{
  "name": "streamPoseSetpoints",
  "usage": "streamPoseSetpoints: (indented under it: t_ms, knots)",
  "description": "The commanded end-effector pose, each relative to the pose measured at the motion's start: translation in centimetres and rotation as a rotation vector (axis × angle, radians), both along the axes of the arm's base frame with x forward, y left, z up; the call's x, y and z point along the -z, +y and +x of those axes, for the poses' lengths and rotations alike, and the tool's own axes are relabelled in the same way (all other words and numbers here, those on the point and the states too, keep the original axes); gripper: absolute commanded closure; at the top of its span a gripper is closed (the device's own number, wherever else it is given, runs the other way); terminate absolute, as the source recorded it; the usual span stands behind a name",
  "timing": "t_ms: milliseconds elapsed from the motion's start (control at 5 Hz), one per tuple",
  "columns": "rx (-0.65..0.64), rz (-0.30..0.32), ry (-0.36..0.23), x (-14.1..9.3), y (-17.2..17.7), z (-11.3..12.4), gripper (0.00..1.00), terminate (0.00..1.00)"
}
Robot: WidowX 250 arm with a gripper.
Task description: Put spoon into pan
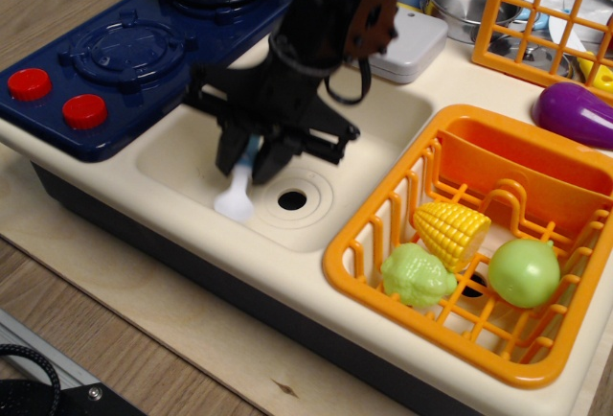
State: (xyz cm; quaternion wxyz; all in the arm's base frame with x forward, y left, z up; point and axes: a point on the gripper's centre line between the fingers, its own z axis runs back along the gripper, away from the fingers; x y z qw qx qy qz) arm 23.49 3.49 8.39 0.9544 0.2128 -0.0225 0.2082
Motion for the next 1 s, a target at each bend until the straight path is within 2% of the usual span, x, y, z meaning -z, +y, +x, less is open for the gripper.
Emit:
streamPoseSetpoints:
  t_ms: [0, 200, 400, 600, 800]
  knots:
    - [0.054, 0.1, -0.067, -3.3, 2.2, 0.8, 1.0, 0.0]
    - [0.093, 0.138, -0.063, -5.9, 3.6, 1.4, 1.0, 0.0]
    - [0.13, 0.183, -0.059, -7.8, 4.4, 0.9, 1.0, 0.0]
    - [0.178, 0.245, -0.089, -9.6, 6.0, 0.3, 1.0, 0.0]
    - [0.25, 0.286, -0.109, -11.1, 8.1, 1.6, 1.0, 0.0]
